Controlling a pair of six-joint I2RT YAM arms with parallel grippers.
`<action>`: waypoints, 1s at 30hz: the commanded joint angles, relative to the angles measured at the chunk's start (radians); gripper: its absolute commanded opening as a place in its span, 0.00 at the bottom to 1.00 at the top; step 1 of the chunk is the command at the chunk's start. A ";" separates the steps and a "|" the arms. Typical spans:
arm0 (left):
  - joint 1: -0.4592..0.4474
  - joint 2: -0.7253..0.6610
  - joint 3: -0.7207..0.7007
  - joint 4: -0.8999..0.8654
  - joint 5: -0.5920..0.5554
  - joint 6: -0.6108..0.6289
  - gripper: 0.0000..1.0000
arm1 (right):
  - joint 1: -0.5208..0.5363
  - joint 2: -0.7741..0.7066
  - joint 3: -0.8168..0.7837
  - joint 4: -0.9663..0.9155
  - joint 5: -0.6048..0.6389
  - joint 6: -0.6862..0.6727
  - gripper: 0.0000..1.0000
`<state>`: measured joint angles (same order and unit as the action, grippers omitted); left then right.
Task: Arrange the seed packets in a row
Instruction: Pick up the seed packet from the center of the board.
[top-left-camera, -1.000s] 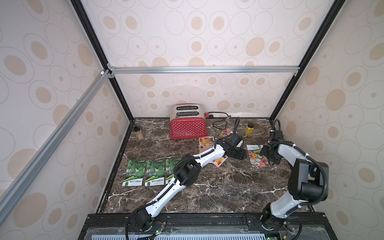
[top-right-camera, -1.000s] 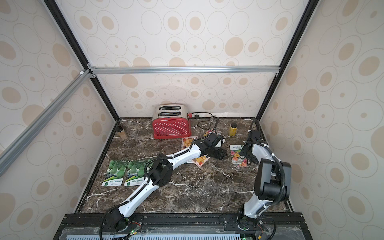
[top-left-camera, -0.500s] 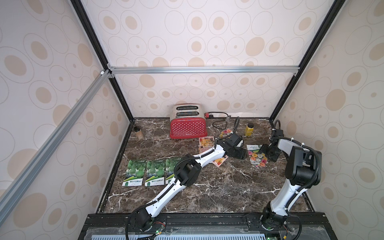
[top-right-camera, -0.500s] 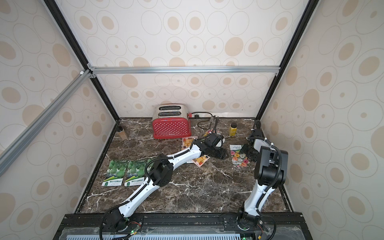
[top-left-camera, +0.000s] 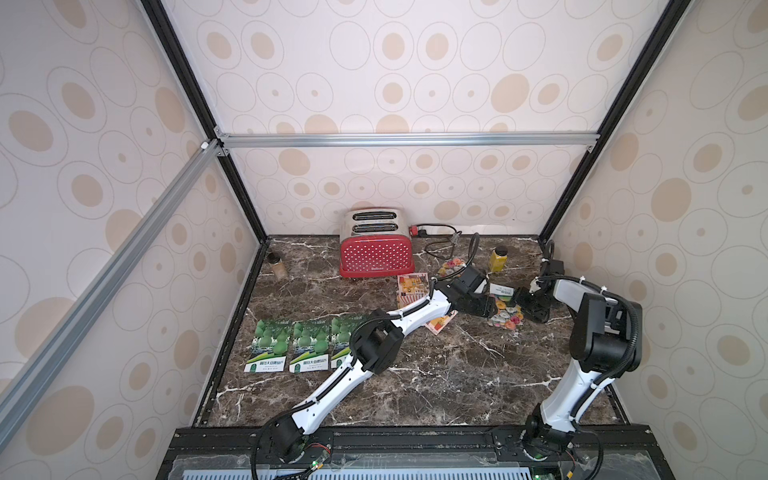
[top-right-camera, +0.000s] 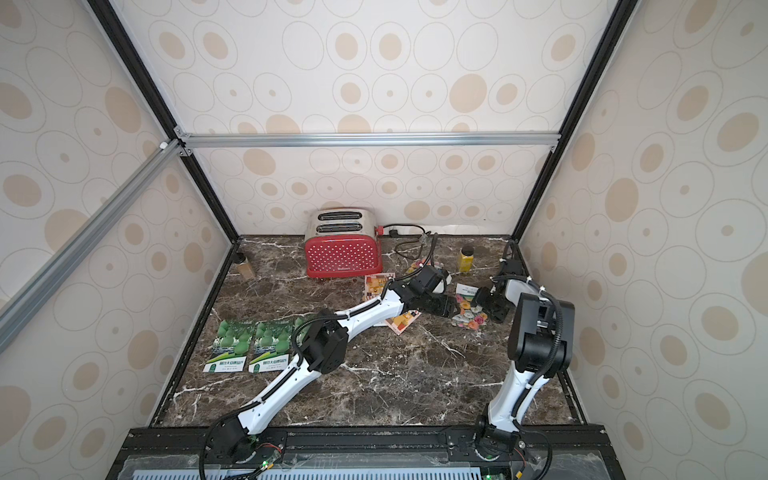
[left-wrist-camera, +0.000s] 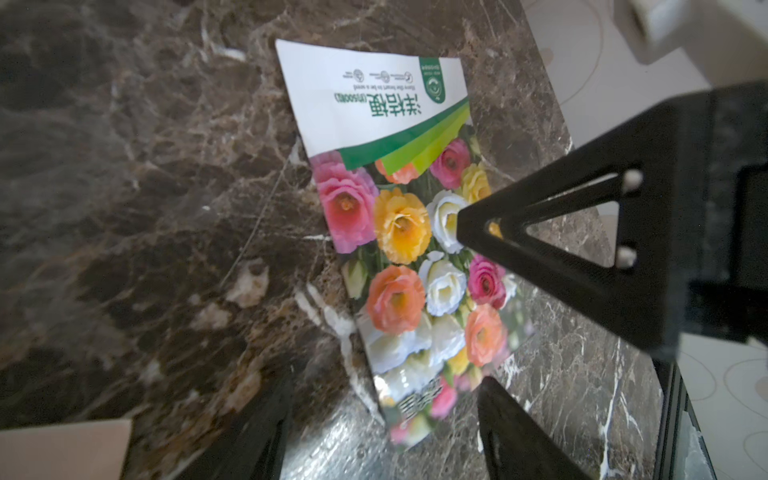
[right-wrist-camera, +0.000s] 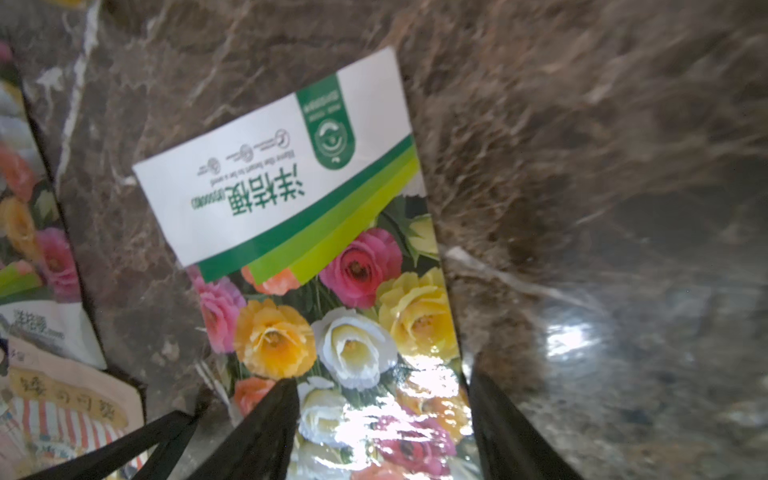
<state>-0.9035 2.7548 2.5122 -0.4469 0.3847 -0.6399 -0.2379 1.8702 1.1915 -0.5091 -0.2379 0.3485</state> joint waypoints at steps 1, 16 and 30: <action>-0.005 0.064 0.022 -0.044 0.002 -0.019 0.72 | 0.029 0.038 -0.058 -0.076 -0.077 -0.020 0.68; -0.006 0.081 0.012 -0.070 0.019 -0.019 0.72 | 0.092 0.046 -0.065 -0.038 -0.116 0.005 0.52; -0.003 0.053 -0.044 -0.002 0.049 -0.052 0.66 | 0.092 0.026 -0.098 0.029 -0.232 0.033 0.44</action>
<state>-0.8967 2.7670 2.5130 -0.4217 0.4091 -0.6434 -0.1753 1.8683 1.1370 -0.3962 -0.3996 0.3870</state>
